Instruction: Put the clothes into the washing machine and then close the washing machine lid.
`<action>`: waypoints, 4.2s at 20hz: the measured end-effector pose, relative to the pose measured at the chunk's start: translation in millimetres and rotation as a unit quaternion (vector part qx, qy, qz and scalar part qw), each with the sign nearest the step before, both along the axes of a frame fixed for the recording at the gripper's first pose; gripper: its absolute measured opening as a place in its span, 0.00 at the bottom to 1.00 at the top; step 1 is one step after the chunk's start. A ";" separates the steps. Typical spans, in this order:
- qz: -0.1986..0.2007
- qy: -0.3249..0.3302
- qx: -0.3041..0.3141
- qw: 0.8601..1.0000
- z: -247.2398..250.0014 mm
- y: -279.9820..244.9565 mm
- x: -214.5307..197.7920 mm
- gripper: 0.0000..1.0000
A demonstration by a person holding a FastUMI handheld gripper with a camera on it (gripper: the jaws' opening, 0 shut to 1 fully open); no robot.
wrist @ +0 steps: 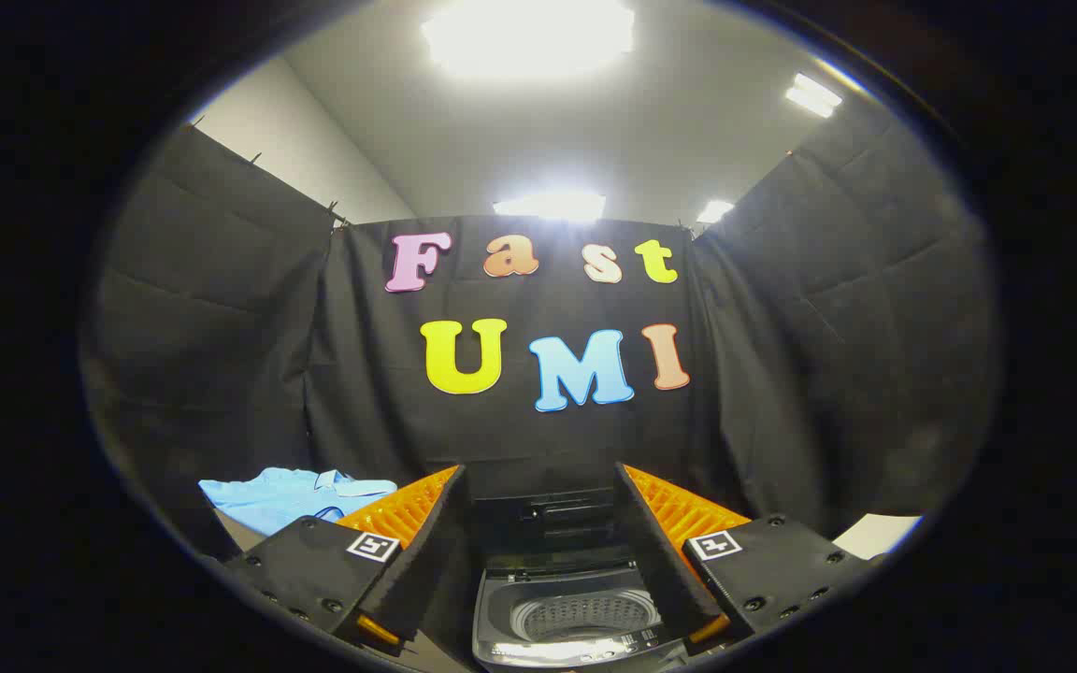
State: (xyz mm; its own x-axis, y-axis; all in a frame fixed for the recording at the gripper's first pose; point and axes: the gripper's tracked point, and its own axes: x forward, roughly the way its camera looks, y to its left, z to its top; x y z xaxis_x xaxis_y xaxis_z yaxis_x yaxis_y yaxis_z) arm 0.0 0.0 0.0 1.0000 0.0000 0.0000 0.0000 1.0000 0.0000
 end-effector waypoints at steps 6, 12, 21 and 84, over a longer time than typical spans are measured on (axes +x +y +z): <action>-0.007 -0.002 0.000 1.000 0.0 -1.1 -1.4 0.96; -0.013 0.004 -0.006 1.000 -4.6 -0.7 -3.9 0.96; -0.024 0.004 -0.008 1.000 -2.9 1.3 -8.3 0.96; 0.271 0.359 -0.071 0.890 -197.7 361.1 128.4 0.93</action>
State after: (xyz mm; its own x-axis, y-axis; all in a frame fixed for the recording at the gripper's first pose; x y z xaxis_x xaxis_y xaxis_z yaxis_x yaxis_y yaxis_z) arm 128.4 361.1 -197.7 0.5944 0.4322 -0.6781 -0.5339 0.8427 0.0690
